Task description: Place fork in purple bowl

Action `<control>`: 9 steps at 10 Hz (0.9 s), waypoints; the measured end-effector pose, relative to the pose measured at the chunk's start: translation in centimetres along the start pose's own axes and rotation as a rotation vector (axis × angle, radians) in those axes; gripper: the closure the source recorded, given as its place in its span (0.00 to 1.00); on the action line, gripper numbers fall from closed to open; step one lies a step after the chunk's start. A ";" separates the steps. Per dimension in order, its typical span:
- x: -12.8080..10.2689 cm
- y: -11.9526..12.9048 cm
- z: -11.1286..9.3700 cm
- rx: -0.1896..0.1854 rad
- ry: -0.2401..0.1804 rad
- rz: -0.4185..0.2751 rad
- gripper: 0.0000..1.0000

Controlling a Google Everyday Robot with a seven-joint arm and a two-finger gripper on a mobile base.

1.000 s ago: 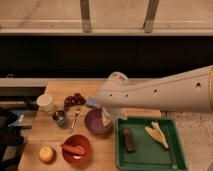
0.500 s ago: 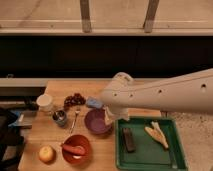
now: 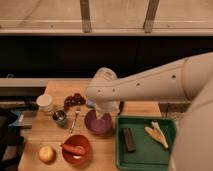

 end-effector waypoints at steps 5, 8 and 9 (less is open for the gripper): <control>-7.1 8.0 -0.3 -0.012 -0.047 -0.154 0.35; -8.2 8.8 -0.3 -0.017 -0.058 -0.174 0.35; -8.2 8.9 -0.4 -0.017 -0.058 -0.175 0.35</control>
